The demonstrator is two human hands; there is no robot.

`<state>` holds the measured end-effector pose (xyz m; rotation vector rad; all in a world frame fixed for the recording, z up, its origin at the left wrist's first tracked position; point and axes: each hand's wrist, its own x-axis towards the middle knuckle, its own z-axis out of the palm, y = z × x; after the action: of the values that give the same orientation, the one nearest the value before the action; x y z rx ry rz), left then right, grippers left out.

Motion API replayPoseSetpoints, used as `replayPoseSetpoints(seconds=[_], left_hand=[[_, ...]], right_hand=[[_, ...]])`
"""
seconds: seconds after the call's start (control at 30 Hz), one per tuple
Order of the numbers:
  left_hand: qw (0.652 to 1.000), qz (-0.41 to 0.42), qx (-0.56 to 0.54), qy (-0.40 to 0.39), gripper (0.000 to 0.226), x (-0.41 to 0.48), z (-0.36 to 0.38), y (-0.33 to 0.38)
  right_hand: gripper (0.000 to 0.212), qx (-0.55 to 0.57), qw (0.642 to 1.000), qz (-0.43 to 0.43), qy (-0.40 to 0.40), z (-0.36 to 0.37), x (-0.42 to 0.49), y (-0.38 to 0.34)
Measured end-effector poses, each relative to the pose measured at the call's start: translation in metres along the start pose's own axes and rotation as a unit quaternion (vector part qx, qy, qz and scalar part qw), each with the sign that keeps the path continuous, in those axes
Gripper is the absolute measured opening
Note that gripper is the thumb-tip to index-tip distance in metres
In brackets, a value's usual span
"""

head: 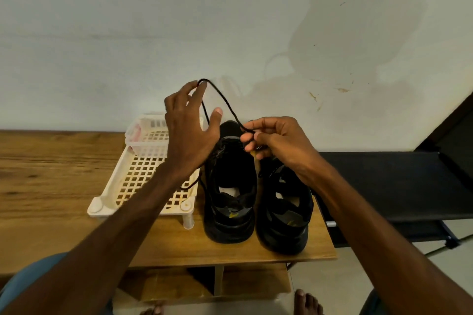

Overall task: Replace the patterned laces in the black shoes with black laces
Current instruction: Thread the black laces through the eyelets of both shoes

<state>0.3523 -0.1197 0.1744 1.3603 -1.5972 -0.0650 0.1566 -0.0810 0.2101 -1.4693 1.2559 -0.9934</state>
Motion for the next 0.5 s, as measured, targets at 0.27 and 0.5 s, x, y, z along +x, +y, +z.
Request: replayPoseSetpoints(seconds=[0.27,0.5], left_hand=[[0.997,-0.021,0.066,0.023,0.012,-0.002,-0.003,-0.011],[0.972,0.122,-0.049,-0.194,0.038,-0.017,0.006,0.013]], right_hand=[[0.012,-0.117,0.989,-0.015,0.083,-0.007,0.002,0.012],[0.028,-0.088,0.995,-0.055,0.011,-0.001,0.005,0.007]])
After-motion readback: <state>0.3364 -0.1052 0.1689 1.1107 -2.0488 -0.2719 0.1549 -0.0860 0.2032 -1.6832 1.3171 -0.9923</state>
